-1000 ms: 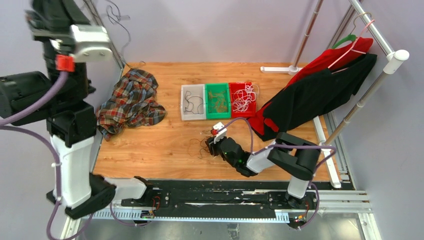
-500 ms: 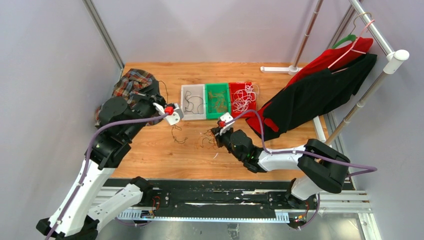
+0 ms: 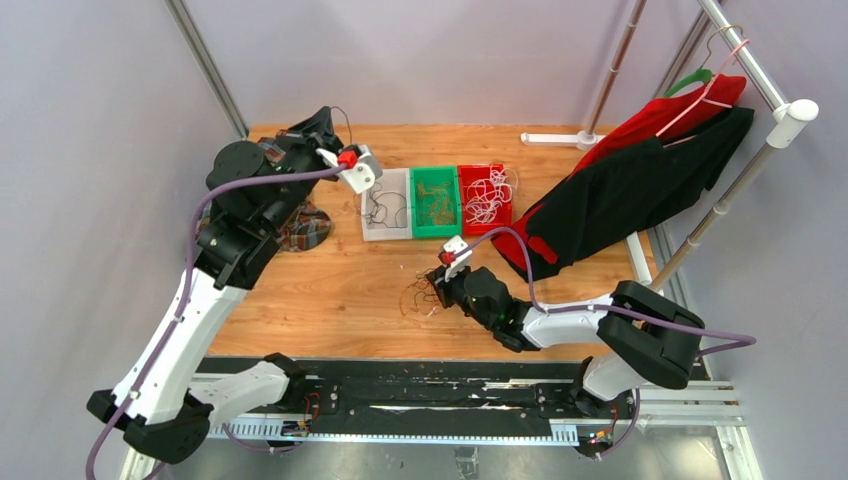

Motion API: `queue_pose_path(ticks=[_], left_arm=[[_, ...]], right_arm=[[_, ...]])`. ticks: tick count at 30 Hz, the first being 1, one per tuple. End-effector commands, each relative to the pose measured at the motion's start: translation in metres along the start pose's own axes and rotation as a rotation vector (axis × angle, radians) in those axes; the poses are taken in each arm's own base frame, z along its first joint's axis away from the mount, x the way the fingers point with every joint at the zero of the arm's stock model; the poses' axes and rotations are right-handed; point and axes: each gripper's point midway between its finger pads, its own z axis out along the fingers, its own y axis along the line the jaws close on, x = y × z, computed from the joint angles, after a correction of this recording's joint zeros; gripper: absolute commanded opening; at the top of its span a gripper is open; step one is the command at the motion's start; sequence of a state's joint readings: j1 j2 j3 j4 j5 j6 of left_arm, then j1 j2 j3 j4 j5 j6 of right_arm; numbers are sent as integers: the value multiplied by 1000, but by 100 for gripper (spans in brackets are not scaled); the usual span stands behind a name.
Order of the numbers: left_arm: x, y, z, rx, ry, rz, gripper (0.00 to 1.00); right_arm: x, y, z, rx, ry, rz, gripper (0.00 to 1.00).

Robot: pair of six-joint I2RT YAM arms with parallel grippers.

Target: Untangle the cables

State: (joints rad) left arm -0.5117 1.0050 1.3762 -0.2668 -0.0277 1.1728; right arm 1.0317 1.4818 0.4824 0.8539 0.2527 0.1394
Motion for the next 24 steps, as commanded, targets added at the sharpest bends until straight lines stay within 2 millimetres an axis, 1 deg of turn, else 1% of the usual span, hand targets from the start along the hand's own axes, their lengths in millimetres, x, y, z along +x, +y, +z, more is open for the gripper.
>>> queue_pose_path(ticks=[1,4,7,11,17,24], left_arm=[[-8,23,17,-81,-30,-30,1],[-7,19,33,-77,-30,-31,0],[-6,15,47,-77,-29,-30,0],[-1,7,65,-76,-20,-25,0],[11,-13,87,-52,15,-2,0],[19,-20,106,-45,53,-8,0]], right_arm=[[4,4,-8,-30,5,43,13],[6,5,-10,-36,9,49,18],[7,6,-11,-41,12,48,21],[10,7,-12,-43,13,48,22],[14,6,-15,-45,17,45,22],[15,7,-15,-51,13,52,22]])
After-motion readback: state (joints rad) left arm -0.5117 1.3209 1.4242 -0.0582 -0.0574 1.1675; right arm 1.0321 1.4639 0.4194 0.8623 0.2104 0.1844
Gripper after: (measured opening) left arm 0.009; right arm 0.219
